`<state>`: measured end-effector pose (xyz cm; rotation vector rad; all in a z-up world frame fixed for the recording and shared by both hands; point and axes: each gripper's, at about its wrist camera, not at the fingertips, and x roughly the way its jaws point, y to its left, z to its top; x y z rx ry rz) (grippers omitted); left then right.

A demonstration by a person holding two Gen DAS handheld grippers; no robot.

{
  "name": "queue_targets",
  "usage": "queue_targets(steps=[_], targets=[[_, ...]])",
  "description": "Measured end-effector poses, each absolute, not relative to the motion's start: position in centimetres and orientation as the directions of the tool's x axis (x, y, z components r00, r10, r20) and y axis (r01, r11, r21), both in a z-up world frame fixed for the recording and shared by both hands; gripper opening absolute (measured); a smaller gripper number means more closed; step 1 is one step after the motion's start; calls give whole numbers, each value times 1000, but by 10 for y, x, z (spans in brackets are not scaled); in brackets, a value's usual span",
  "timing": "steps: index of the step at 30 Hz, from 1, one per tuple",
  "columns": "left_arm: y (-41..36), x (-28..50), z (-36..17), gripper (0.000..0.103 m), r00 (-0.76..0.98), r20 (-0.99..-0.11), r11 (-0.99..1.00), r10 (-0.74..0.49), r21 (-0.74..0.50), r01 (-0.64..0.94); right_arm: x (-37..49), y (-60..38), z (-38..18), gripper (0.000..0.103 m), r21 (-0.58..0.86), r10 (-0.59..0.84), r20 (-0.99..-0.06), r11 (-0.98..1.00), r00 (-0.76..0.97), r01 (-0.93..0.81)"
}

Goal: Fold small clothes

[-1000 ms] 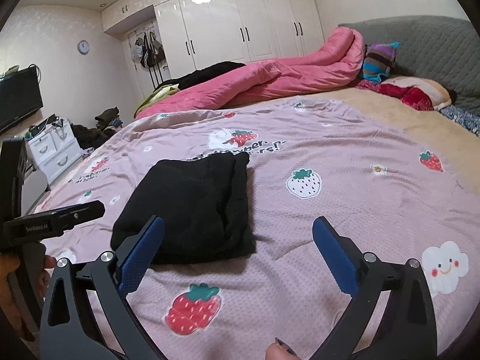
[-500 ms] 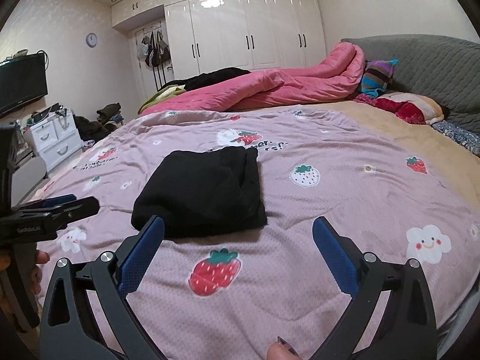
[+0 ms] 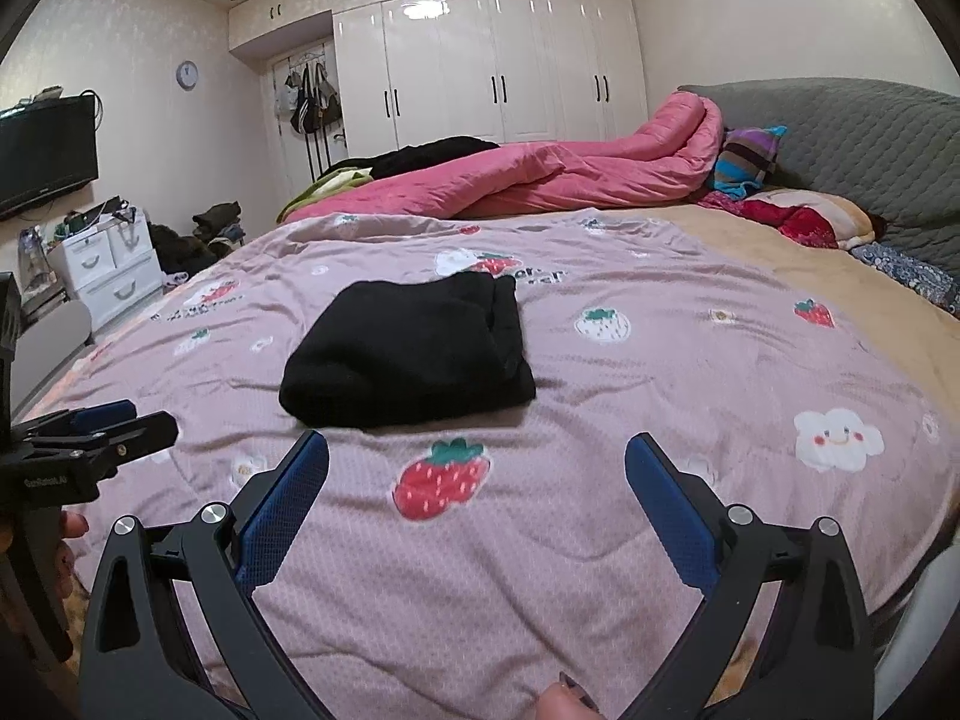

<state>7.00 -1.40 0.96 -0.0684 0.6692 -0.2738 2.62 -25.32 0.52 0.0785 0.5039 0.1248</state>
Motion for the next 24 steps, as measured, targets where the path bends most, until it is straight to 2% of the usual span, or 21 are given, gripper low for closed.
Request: queue_targets(steps=[9,15,24], targets=[[-3,61,-1,94,768,-578,961,-275,-165,220,19,-244,-15,99,79,120,-487,992,865,-93],[-3,63,-8,94,762,-587,962,-273,-162,220,22,-241,-23,99,57,109,-466,994,878,-93],[-3,68,-17,94,748,-615,968,-249,-144,204,26,-234,-33,99,27,100,-485,995,869,-99]])
